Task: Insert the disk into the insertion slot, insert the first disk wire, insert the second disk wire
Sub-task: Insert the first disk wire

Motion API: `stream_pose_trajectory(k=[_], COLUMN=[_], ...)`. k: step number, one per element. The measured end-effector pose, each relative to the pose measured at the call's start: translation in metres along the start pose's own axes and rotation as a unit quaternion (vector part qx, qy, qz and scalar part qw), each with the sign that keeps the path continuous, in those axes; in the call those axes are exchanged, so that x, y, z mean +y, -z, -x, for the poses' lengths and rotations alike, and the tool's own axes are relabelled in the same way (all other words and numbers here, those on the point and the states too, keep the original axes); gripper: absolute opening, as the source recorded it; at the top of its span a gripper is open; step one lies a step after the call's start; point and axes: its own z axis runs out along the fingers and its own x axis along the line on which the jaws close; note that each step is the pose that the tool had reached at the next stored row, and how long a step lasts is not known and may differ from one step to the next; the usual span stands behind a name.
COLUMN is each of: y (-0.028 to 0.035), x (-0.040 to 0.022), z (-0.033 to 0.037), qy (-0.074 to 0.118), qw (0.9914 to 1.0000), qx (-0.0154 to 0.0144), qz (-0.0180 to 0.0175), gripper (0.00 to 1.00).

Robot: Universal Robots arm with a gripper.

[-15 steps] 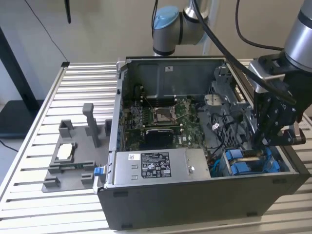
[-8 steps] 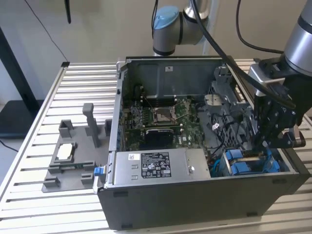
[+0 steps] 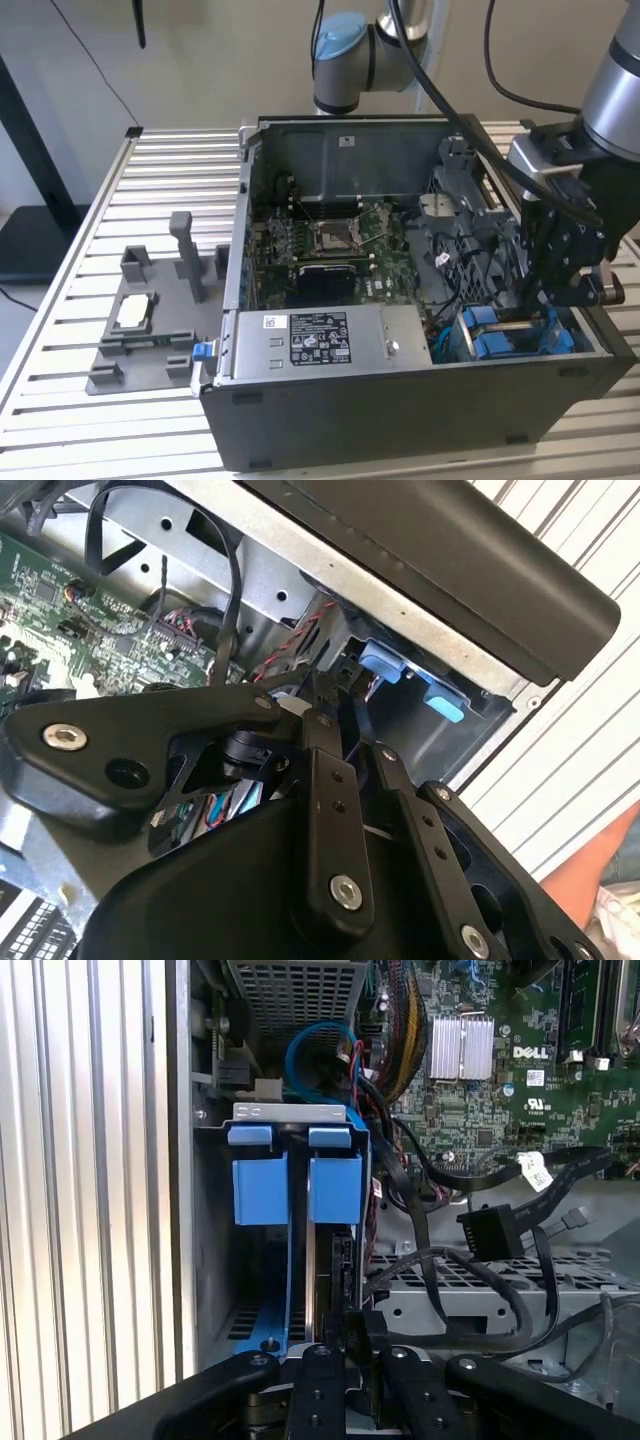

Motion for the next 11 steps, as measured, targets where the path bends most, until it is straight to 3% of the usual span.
stream_pose_trajectory(k=[4,11], y=[-0.004,-0.0051], x=[-0.0013,-0.0014], z=[-0.0008,-0.0007], qy=[-0.002,-0.002], qw=[1.0,0.99999], qx=[0.0005,-0.0029], qz=[-0.0001,-0.0001], gripper=[0.2,0.21])
